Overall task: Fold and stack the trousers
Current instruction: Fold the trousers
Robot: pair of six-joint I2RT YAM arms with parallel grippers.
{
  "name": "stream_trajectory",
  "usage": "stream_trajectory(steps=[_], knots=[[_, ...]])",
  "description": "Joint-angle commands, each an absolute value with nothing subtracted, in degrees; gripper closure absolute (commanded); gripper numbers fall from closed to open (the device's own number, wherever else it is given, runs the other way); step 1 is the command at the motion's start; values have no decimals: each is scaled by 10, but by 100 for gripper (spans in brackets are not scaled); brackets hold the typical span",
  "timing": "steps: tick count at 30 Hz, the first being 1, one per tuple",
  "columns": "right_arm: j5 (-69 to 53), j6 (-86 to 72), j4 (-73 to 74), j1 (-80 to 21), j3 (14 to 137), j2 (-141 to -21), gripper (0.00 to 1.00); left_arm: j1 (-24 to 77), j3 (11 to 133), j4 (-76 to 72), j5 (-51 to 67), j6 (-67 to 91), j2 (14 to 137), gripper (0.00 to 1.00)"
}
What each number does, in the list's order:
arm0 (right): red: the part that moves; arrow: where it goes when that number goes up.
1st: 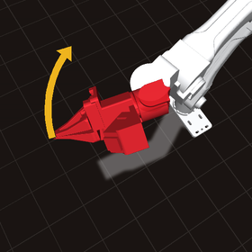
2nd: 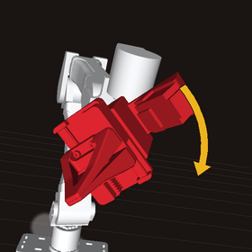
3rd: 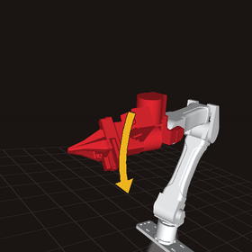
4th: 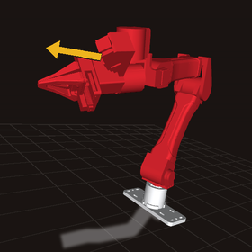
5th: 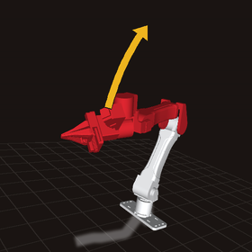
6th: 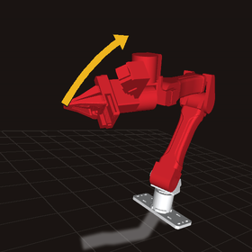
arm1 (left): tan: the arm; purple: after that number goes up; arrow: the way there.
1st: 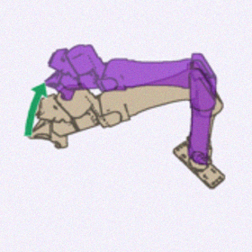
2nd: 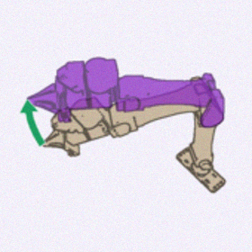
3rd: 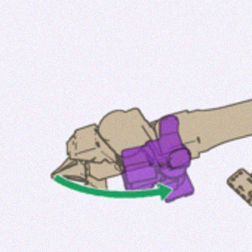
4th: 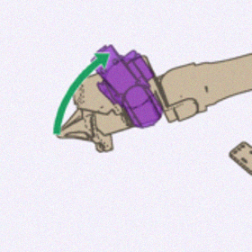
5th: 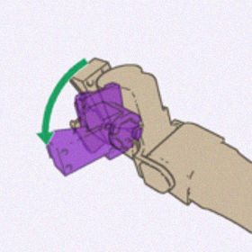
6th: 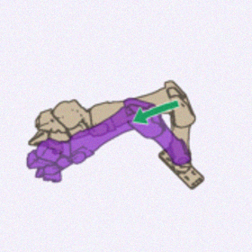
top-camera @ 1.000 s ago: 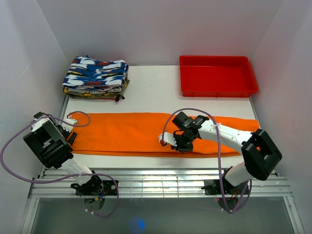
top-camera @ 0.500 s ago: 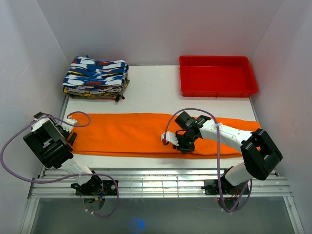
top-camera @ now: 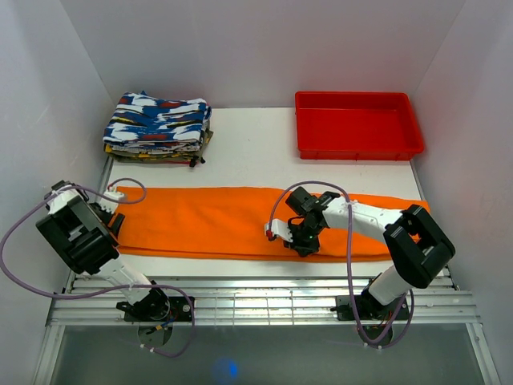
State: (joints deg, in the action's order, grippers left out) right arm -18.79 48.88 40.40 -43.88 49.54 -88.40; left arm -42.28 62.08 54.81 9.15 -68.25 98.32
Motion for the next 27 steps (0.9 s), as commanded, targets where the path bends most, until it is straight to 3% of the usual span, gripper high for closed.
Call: stream_trajectory(steps=[1,7,27], knots=[[-185,472,445,-435,519,-892,92,-426,703,613,166,-677,967,25],[-183,471,449,-436,534,-899,92,-432,764,711,173,-657,995,40],[-186,469,468,-436,560,-903,92,-466,722,680,138,-534,1043,37]])
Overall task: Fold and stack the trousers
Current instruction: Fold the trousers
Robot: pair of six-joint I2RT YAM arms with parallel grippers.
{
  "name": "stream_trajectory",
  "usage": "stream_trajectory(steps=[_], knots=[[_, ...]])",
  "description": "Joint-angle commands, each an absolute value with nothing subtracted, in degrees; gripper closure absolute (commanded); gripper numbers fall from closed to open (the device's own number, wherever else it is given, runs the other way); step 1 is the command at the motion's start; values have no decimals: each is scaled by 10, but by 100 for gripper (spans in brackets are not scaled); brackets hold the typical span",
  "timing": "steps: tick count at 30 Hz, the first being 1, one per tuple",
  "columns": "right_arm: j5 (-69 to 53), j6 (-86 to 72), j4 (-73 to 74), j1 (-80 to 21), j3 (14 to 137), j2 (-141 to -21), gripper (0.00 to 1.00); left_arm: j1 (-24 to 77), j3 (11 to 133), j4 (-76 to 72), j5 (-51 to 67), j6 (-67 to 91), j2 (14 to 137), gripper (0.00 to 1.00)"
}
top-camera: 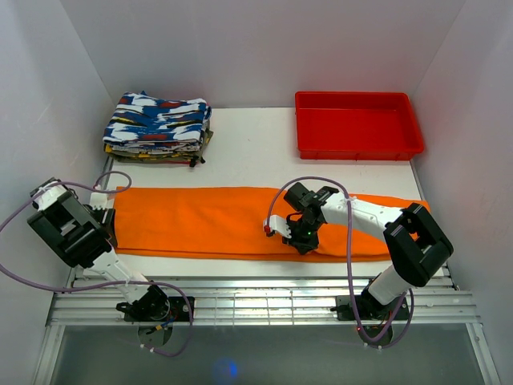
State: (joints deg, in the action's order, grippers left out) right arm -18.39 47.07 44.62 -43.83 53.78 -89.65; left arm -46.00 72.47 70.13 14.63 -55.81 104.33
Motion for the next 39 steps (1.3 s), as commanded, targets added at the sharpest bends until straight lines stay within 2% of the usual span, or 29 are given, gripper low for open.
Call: stream_trajectory(steps=[1,5,9,17,22,27,30,32,39], knots=[[-186,469,468,-435,560,-903,92,-466,722,679,136,-534,1043,34],[-185,469,468,-436,559,-904,92,-470,727,670,133,-528,1046,31],[-186,468,467,-435,559,-905,92,-477,731,670,136,-524,1061,33],[-185,468,468,-435,561,-906,92,-487,734,685,157,-498,1097,43],[-184,468,469,-436,562,-904,92,-490,753,686,165,-492,1099,57],[-183,470,470,-436,562,-906,92,-492,773,699,163,-496,1093,57],[-182,472,471,-435,562,-907,92,-496,787,699,160,-497,1097,47],[-182,472,470,-435,563,-907,92,-496,799,699,161,-497,1100,45],[-183,473,470,-435,565,-910,92,-497,817,710,185,-494,1116,52]])
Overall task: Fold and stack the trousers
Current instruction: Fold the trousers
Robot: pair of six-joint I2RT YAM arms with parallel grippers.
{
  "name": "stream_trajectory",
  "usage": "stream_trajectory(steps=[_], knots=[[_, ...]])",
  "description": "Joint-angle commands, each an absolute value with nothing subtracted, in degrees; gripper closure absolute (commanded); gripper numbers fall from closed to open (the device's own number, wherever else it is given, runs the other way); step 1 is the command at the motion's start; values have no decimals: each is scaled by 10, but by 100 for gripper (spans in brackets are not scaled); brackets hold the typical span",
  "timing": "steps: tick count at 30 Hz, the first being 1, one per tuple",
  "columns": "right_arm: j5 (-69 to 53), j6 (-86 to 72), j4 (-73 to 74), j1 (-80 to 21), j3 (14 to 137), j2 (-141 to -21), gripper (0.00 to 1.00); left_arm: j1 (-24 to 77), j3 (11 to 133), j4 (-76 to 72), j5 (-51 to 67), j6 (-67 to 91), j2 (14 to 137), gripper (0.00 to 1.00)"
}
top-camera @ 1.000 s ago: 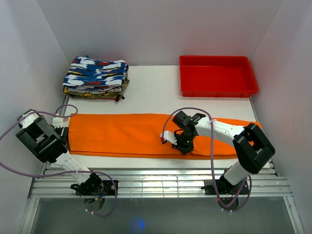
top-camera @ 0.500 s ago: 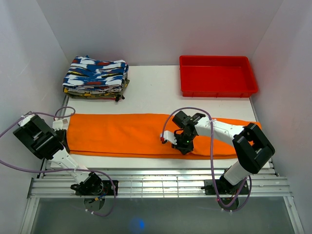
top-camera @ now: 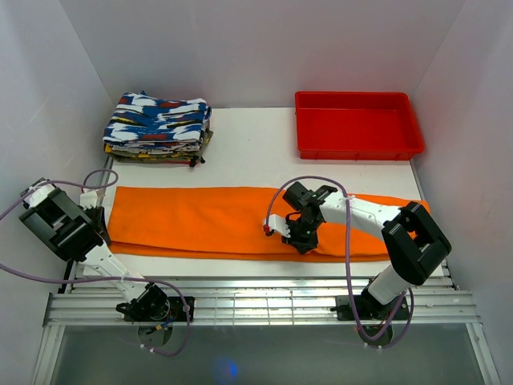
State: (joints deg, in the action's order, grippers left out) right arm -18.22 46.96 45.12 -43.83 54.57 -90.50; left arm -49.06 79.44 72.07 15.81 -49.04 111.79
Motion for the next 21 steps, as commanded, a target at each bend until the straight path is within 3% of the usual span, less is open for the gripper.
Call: stream_trajectory(steps=[1,6,11,13,21], knots=[[-183,473,471,-436,566,-911,92,-497,817,712,189,-493,1117,53],[-183,474,470,-435,570,-914,92,-497,812,716,204,-499,1114,65],[-181,475,475,-435,576,-914,92,-496,808,725,203,-513,1104,93],[-178,475,481,-435,584,-911,92,-497,817,729,200,-520,1095,99],[-174,483,533,-434,594,-839,92,-497,852,771,180,-571,1054,100]])
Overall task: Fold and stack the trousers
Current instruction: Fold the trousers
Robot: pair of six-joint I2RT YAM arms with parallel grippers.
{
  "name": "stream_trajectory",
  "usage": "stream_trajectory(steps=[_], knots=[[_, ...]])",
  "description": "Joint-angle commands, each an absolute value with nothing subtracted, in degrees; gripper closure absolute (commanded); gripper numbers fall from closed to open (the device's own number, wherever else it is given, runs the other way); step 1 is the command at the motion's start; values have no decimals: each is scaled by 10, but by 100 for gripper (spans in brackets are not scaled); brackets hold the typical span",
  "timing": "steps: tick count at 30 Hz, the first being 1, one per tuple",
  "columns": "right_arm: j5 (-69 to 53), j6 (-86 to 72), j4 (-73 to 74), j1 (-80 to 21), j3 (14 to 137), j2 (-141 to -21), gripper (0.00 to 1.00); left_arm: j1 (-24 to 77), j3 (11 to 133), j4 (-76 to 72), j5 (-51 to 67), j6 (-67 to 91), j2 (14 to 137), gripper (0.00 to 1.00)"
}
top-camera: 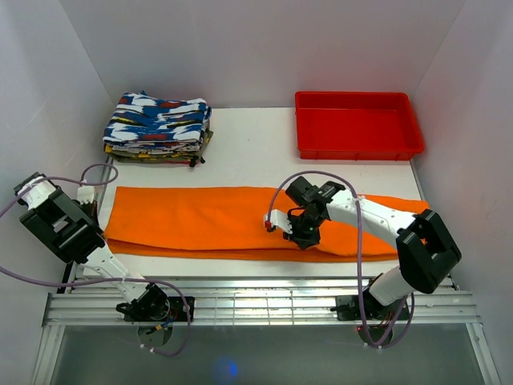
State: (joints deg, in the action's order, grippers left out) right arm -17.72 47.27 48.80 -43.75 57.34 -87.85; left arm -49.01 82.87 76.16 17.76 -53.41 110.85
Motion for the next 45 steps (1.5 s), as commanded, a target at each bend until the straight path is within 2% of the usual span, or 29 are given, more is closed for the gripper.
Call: stream_trajectory(steps=[1,10,22,25,26,29,30,32,35,37,38,39,41,45], knots=[[-173,483,535,-433,591,-834,92,-497,850,772,172,-576,1046,100],[-170,485,478,-433,494,-846,92,-497,729,684,112,-584,1045,100],[-170,465,441,-433,527,-938,92,-497,694,621,90,-559,1081,100],[-177,454,436,-434,549,-965,92,-497,728,608,98,-534,1088,78],[-182,453,436,-434,568,-981,92,-497,759,609,105,-525,1090,67],[-197,440,435,-435,616,-1014,92,-497,841,650,174,-533,1088,54],[-201,437,437,-436,627,-1021,92,-497,865,689,201,-541,1084,44],[-215,432,437,-436,650,-1032,92,-492,922,719,272,-566,1060,33],[-241,429,439,-437,664,-1027,92,-461,934,741,315,-575,1010,24],[-254,430,450,-437,679,-1012,74,-412,906,737,318,-573,983,24],[-254,432,454,-436,682,-1003,56,-396,885,728,315,-565,955,24],[-250,433,456,-435,678,-989,45,-378,837,698,315,-539,941,24],[-242,434,463,-420,664,-934,39,-334,788,670,316,-517,919,24],[-230,446,510,-345,622,-856,38,-266,686,587,316,-457,903,28]])
